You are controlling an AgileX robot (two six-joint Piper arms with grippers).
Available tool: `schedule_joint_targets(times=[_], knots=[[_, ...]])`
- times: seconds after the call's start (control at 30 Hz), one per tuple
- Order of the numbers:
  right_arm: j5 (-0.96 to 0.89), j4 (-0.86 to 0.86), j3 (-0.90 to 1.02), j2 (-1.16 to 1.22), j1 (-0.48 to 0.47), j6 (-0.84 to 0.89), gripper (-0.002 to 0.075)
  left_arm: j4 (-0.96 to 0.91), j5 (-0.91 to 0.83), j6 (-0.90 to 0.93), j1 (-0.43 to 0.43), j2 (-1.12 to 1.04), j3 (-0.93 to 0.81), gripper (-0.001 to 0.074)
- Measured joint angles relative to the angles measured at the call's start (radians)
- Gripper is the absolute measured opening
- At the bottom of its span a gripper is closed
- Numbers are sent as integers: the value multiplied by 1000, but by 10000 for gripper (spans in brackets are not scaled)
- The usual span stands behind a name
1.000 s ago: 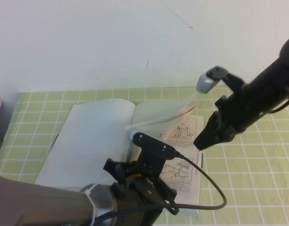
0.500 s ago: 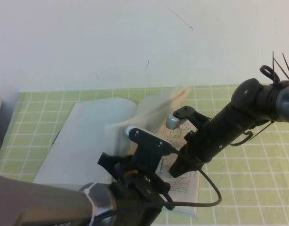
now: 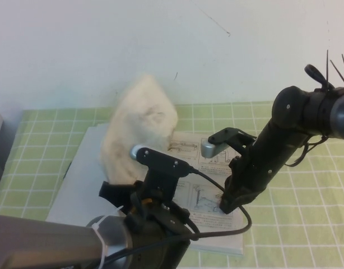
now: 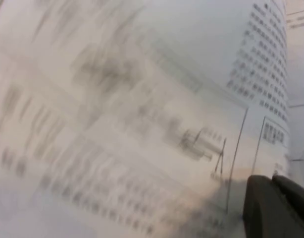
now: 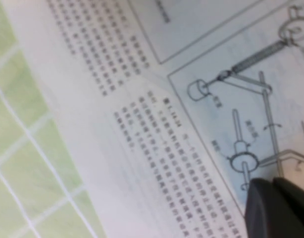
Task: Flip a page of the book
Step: Open the closed book
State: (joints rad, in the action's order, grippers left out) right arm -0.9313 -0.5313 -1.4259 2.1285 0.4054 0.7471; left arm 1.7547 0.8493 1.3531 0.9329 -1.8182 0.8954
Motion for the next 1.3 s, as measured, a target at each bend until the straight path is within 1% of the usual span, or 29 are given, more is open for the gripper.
schedule_joint_targets(times=[0.13, 0.2, 0.33, 0.57, 0.63, 0.77, 0.87, 1.0, 1.17, 1.3], knots=[[-1, 113, 0, -26, 0, -39, 3, 9, 33, 21, -7, 0, 0, -4], [-1, 177, 0, -37, 0, -46, 3, 9, -6, 21, -20, 0, 0, -4], [-1, 291, 8, -64, -8, -66, 2, 9, -150, 7, -72, 0, -6, -4], [-3, 287, 15, -68, -23, -60, 1, 9, -295, 13, -159, 0, -13, -4], [19, 292, 18, -70, -31, -91, 1, 9, -334, 28, -176, 0, -13, -4], [78, 328, 20, -78, -89, -161, 0, 2, -362, 39, -193, 6, -25, -4], [61, 329, 20, -76, -147, -175, 0, 2, -374, 43, -199, 10, -28, -4], [-12, 299, 21, -58, -170, -143, 0, 0, -375, 43, -199, 10, -28, -4], [-80, 115, 21, -42, -168, -48, 0, 0, -376, 51, -200, 10, -29, -4], [-140, 12, 21, -42, -166, 11, 0, -2, -376, 71, -200, 10, -29, -4]])
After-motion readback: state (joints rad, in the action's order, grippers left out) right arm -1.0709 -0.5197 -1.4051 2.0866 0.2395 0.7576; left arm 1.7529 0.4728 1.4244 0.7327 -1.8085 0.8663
